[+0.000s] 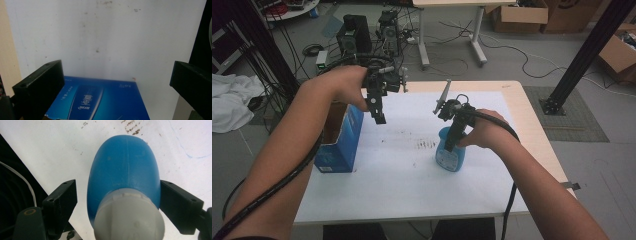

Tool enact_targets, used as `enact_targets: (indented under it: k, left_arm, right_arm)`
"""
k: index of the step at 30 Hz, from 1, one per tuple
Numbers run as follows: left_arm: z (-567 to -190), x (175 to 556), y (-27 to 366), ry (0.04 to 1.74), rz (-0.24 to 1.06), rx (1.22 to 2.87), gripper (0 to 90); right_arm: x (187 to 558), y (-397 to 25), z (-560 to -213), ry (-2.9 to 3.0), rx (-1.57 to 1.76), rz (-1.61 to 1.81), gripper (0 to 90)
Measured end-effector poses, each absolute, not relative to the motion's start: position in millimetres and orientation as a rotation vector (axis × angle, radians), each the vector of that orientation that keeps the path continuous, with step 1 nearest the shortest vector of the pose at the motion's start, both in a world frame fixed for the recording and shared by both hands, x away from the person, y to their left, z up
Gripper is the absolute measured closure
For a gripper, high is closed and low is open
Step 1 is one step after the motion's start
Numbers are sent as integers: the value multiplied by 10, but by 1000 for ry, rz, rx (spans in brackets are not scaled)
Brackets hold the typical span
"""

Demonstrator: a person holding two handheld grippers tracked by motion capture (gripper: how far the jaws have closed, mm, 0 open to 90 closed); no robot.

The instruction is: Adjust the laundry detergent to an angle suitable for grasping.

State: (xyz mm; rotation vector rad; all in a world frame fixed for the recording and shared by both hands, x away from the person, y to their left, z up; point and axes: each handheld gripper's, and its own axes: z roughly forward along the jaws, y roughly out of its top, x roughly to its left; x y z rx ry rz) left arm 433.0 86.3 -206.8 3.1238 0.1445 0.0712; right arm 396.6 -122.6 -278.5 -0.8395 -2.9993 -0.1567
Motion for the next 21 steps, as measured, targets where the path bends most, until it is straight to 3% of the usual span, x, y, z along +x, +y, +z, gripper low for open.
enact_targets:
  k: [21]
  left_arm:
    - [-2068,4332,868,149,76,3130,0]
  right_arm:
    - [3905,-1232,-2631,-3021,-792,-225,144]
